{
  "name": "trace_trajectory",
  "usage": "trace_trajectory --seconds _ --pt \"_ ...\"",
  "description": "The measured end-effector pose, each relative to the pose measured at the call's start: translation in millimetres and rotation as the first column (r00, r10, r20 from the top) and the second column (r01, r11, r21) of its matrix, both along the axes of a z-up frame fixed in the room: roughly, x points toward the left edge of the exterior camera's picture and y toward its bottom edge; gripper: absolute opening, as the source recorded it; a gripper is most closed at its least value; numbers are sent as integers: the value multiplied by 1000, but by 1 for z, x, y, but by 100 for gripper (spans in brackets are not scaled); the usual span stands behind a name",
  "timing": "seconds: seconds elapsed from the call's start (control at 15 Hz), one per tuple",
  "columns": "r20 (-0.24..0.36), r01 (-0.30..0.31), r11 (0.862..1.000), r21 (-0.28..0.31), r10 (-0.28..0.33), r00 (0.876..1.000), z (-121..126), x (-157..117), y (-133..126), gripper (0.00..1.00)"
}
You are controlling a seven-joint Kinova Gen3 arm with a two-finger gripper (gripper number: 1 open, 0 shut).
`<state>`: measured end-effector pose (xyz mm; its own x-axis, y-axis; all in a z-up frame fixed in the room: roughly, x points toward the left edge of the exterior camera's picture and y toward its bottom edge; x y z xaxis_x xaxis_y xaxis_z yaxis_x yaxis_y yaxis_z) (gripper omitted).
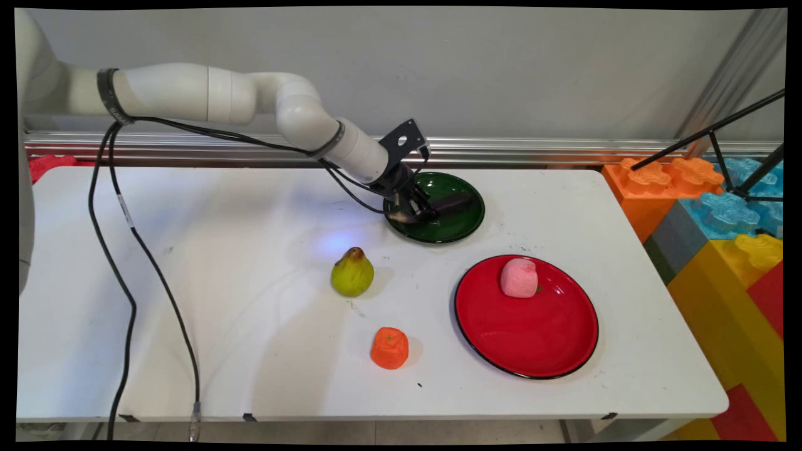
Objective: Pick up the eggplant from the green plate, then place the picked object on the table
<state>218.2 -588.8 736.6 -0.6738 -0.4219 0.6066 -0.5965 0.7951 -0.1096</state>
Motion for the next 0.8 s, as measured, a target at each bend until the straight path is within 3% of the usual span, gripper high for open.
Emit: trace_trajectory --seconds 0.4,0.8 --pt "-8 13 1000 -2 -13 1000 1 -5 -1 0" --pt "-15 28 1000 -13 -28 999 26 -11 0 0"
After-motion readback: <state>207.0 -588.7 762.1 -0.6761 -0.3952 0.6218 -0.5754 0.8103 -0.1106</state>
